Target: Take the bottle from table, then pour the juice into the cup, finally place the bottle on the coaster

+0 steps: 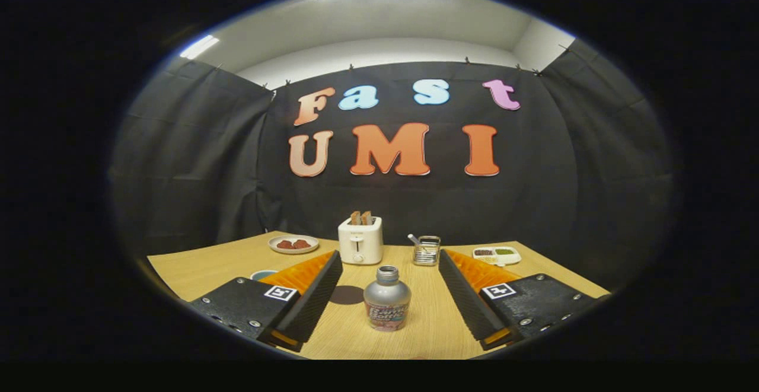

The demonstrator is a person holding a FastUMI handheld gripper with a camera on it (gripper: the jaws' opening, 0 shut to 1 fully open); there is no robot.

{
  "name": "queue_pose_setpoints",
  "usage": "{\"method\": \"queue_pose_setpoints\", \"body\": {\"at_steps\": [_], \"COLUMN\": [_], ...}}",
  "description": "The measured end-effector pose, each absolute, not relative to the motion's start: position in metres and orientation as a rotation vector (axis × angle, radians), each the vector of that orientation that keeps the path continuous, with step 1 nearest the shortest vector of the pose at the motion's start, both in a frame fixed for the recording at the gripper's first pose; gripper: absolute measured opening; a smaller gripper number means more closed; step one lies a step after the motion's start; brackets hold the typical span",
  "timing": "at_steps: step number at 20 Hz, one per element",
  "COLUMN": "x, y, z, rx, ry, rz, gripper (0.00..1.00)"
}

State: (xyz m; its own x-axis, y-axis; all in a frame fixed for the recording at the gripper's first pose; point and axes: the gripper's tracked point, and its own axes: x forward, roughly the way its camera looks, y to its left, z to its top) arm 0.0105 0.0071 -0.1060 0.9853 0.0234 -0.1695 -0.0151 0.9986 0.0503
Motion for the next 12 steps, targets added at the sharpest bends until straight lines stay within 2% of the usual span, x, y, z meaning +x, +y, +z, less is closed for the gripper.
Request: {"method": "queue_pose_setpoints", "body": {"at_steps": [12], "x": [0.023], "y": [0.010], "z": [-0.187], "rx": [0.089], "ry": [0.320], "rz": [0.017], "gripper": [0.98]}}
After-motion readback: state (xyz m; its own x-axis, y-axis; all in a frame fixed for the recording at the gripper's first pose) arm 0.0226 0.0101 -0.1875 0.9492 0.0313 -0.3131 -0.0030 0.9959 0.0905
